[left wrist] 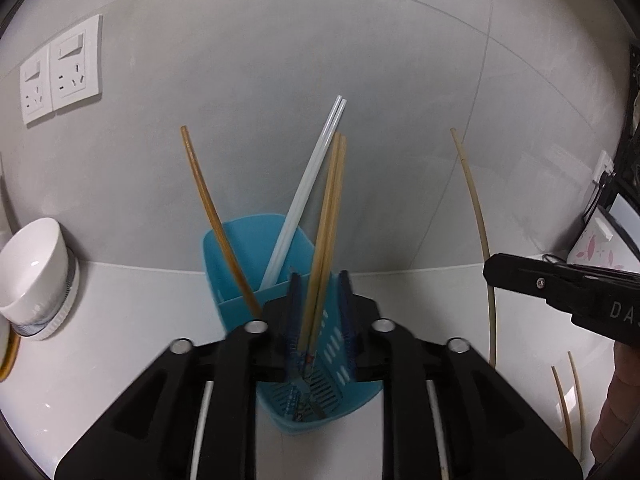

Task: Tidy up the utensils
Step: 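Lower the left tool's chopstick into the blue holder and open the left tool, then lower the right tool's chopstick into the blue holder and open the right tool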

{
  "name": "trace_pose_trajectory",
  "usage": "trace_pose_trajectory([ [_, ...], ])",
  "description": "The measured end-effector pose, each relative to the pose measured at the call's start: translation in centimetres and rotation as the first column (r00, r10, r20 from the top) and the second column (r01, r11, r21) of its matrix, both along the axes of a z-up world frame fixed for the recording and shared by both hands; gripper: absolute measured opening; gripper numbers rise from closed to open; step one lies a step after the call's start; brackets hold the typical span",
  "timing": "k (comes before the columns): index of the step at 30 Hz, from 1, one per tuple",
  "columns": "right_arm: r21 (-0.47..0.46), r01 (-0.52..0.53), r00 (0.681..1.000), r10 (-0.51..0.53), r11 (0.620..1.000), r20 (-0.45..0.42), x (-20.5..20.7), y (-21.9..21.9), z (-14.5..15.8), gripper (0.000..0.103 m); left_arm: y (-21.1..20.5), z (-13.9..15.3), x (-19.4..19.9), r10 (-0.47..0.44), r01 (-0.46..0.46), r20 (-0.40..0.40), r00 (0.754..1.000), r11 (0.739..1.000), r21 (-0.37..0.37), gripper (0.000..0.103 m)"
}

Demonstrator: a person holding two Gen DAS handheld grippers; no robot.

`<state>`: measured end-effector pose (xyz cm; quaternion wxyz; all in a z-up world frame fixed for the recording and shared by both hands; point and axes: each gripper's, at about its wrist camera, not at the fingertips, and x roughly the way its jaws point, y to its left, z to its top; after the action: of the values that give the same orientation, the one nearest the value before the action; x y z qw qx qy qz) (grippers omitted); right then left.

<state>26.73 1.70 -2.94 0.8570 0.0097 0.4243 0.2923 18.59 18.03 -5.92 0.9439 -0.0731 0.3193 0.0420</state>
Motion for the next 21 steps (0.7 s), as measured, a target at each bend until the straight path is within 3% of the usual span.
trace_pose_trajectory([
  [4, -0.003, -0.002, 1.000, 0.002, 1.000, 0.005, 0.0, 0.2, 0.0, 0.004, 0.1, 0.8, -0.9, 0.030, -0.030, -0.032, 0.999, 1.000, 0.003, 0.051],
  [11, 0.003, -0.021, 0.999, 0.021, 1.000, 0.030, -0.2, 1.2, 0.5, 0.004, 0.4, 1.6, -2.4, 0.075, -0.075, -0.087, 0.993, 0.997, 0.003, 0.078],
  [16, 0.018, -0.041, 0.998, 0.040, 0.999, 0.056, -0.2, 2.3, 1.2, 0.004, 0.7, 2.4, -3.6, 0.103, -0.103, -0.103, 0.989, 0.995, 0.002, 0.094],
  [21, 0.039, -0.060, 0.995, 0.057, 0.997, 0.080, 0.0, 3.7, 1.8, 0.004, 1.2, 2.8, -4.3, 0.124, -0.125, -0.118, 0.985, 0.992, -0.001, 0.097],
])
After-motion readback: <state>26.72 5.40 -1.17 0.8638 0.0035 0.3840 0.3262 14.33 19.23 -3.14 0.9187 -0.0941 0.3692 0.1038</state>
